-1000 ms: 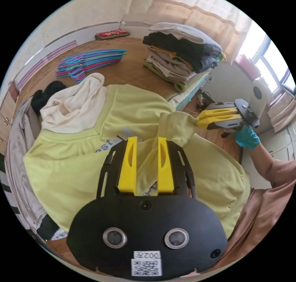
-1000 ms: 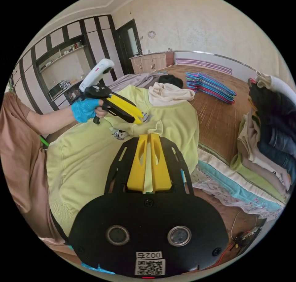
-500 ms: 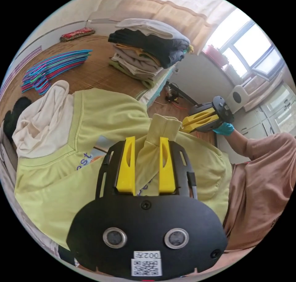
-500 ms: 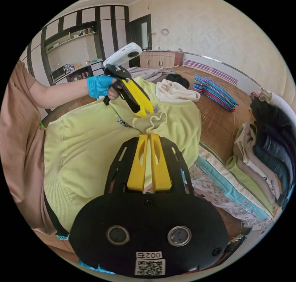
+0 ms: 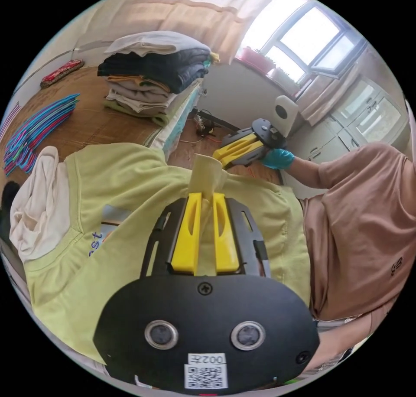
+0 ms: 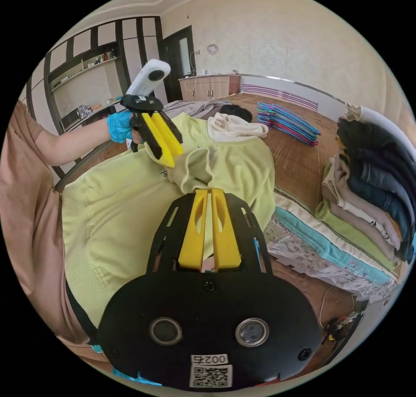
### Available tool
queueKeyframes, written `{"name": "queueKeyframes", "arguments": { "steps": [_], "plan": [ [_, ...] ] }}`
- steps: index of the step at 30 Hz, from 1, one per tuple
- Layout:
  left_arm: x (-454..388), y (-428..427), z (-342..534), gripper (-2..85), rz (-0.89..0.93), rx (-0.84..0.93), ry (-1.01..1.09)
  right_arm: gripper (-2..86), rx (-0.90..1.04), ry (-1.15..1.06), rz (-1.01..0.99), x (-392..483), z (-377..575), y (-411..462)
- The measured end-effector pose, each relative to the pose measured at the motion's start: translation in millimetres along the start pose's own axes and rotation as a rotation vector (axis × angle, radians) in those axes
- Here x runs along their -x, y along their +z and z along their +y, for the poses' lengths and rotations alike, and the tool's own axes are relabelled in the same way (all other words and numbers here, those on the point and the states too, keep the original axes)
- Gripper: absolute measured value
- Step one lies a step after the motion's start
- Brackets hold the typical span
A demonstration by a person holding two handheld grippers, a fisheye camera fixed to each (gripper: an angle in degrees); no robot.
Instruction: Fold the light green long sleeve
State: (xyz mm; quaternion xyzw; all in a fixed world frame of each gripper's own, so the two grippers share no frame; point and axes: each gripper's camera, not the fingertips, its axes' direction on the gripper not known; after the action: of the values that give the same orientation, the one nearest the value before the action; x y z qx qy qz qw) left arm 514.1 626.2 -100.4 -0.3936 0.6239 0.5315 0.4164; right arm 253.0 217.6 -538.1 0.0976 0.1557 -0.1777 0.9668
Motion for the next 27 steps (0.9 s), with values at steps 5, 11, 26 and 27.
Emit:
{"name": "queueKeyframes", "arguments": {
  "steps": [5, 11, 26, 27],
  "plan": [
    [-35, 3, 10, -0.5, -0.054, 0.02, 0.047, -0.5, -0.047, 0.03, 0.029, -2, 7, -8],
    [-66, 14, 21, -0.3, -0.156, 0.014, 0.013, 0.1, -0.021, 0.099, -0.025, -13, 15, -8],
    [-129, 33, 38, 1.6, -0.335, -0.049, -0.062, 7.2, 0.043, 0.184, -0.108, -40, 22, -2],
    [-132, 33, 39, 1.6, -0.342, -0.054, -0.071, 6.7, 0.035, 0.191, -0.117, -41, 23, -2]
  ]
}}
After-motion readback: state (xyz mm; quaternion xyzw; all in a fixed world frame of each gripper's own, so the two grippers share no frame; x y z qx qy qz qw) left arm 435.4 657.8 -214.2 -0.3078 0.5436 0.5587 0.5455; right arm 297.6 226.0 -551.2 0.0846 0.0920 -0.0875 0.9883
